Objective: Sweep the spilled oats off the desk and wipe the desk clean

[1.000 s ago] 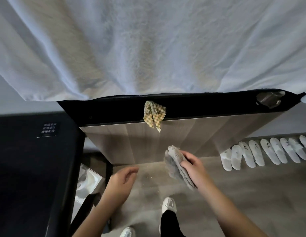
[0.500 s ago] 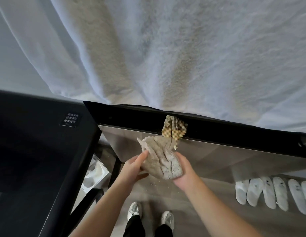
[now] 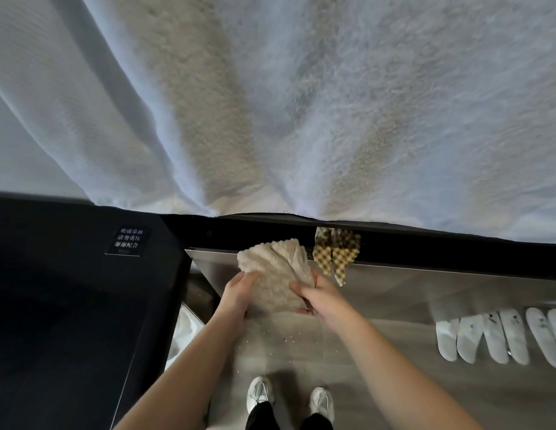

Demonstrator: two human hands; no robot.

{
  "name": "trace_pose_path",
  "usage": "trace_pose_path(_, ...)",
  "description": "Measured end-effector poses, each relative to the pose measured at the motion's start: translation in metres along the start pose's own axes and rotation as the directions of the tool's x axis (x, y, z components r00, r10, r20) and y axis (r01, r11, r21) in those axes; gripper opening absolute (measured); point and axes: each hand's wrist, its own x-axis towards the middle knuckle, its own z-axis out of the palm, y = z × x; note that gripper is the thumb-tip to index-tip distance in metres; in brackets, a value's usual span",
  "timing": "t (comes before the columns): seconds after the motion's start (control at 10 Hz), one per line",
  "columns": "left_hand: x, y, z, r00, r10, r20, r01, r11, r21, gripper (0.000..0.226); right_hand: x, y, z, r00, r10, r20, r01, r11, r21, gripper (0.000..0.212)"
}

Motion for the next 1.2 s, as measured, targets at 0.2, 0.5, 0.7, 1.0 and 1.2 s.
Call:
trace_pose_path(0.2,0.042,0.016,-0.010,0.998,0.058,-0.010,-0.057,0.996,0.064,0.022,0.040,-0.012,0.013,0.997,-0.017,-0.072,0.030,0.982,0.185,0.038)
trace_pose_path(0.5,0.060,0.002,-0.021,0.999,0.001,-0.041,-0.016,0.931,-0.365,0.045,0.044,-0.008,0.019,0.975,0.194,-0.110,-0.111,0.849,0.516,0.003)
trace_pose_path(0.7,0.062,-0.008,-0.019,0.985,-0.164,-0.045,0.123,0.872,-0.474,0.052,0.045,-0.006,0.027,0.970,0.228,-0.089,-0.141,0.817,0.560,0.003)
trace_pose_path(1.0,0.076,0.025,-0.011,0.994,-0.072,-0.083,0.037,0.928,-0.370,0.044,0.053,-0.012,0.039,0.970,0.189,-0.152,-0.095,0.873,0.478,0.007)
trace_pose_path(1.2,0.076,0.010,-0.020,0.986,-0.112,-0.125,0.082,0.971,-0.225,0.037,0.051,-0.007,0.043,0.972,0.189,-0.137,-0.117,0.902,0.416,0.013)
